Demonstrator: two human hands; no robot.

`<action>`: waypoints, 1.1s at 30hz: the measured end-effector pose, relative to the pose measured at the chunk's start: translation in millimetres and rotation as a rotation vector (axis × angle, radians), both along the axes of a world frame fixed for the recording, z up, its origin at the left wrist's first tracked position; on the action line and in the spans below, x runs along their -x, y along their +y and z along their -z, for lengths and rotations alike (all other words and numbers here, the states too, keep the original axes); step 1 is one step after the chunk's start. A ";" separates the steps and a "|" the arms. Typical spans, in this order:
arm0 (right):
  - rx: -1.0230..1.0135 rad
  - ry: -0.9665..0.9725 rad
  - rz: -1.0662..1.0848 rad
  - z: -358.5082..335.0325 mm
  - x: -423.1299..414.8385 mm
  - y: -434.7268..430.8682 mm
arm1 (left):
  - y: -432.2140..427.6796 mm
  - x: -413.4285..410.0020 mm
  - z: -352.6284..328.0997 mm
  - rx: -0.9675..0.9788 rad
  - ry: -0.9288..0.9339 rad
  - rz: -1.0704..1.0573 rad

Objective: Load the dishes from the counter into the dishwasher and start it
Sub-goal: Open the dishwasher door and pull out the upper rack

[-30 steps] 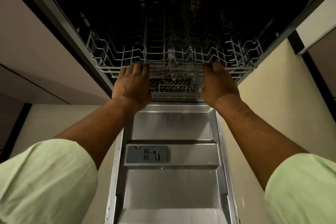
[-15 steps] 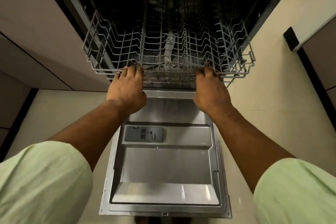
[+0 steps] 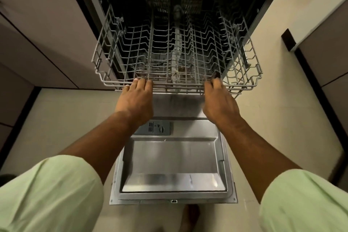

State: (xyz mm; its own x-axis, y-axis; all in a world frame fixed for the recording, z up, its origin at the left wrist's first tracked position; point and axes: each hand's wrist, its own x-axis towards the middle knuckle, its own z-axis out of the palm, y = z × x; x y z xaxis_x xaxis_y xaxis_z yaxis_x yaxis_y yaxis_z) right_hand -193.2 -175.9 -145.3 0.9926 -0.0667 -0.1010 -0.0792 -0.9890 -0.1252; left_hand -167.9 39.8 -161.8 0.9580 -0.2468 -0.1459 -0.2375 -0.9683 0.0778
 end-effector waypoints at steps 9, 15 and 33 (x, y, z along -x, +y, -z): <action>0.017 0.019 0.005 -7.7 40.4 7.3 | 6.9 43.8 -6.5 -0.017 0.057 0.021; 0.033 0.034 -0.004 -8.8 64.8 8.9 | 7.8 69.3 -10.6 -0.014 0.058 0.028; 0.021 0.084 -0.021 -12.7 122.1 12.6 | 9.3 124.0 -15.9 -0.032 0.078 0.003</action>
